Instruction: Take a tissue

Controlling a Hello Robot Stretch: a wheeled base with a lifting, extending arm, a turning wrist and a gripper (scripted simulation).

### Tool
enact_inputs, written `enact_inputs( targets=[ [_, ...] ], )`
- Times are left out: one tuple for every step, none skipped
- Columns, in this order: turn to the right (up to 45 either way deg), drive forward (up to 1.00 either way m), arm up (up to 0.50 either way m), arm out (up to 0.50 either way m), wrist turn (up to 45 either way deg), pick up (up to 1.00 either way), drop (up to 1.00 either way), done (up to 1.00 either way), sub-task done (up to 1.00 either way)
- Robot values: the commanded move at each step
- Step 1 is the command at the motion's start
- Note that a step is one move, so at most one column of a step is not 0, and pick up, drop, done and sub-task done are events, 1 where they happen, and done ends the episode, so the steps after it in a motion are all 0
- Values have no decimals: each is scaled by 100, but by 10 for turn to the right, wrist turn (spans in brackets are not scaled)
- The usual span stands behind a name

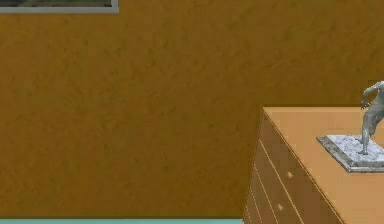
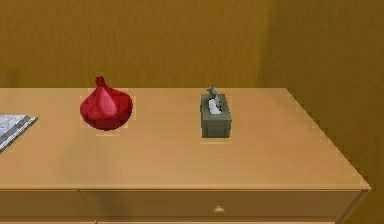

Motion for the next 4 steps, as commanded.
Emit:
enact_inputs(
  targets=[
    [0,0,50,0,0,0,0,0,0],
    [0,0,38,0,0,0,0,0,0],
    [0,0,0,26,0,0,0,0,0],
    [0,0,0,0,450,0,0,0,0]
  ],
)
